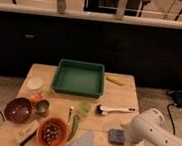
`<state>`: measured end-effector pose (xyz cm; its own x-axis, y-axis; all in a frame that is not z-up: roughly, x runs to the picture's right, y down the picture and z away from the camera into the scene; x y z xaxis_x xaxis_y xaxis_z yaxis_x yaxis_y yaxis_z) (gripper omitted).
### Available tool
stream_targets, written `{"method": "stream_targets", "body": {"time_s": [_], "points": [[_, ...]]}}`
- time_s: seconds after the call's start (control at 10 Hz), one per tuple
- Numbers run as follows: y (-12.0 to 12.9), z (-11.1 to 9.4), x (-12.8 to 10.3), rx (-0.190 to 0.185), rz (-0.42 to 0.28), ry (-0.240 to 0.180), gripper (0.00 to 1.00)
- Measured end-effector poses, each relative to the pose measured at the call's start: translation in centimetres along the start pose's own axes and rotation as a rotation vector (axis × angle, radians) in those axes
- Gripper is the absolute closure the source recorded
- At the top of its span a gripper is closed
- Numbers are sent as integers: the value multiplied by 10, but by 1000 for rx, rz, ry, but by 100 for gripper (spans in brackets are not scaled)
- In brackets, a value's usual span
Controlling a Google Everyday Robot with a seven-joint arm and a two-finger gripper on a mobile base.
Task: Wipe tray with sponge
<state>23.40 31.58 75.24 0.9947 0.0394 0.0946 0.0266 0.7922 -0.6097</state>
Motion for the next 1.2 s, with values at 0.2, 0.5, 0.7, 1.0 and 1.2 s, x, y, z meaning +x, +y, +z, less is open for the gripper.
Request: {"method": "stream_targets", "body": {"time_s": [0.2, 0.5, 0.7, 1.0, 1.2], "points": [[0, 5, -1, -5, 10, -5, 20], [0, 8, 2, -10, 20, -9, 20], [0, 10, 5, -20, 27, -12, 20], [-1, 12, 6, -27, 45, -22, 20], [-1, 11, 8, -34, 49, -23, 20]]}}
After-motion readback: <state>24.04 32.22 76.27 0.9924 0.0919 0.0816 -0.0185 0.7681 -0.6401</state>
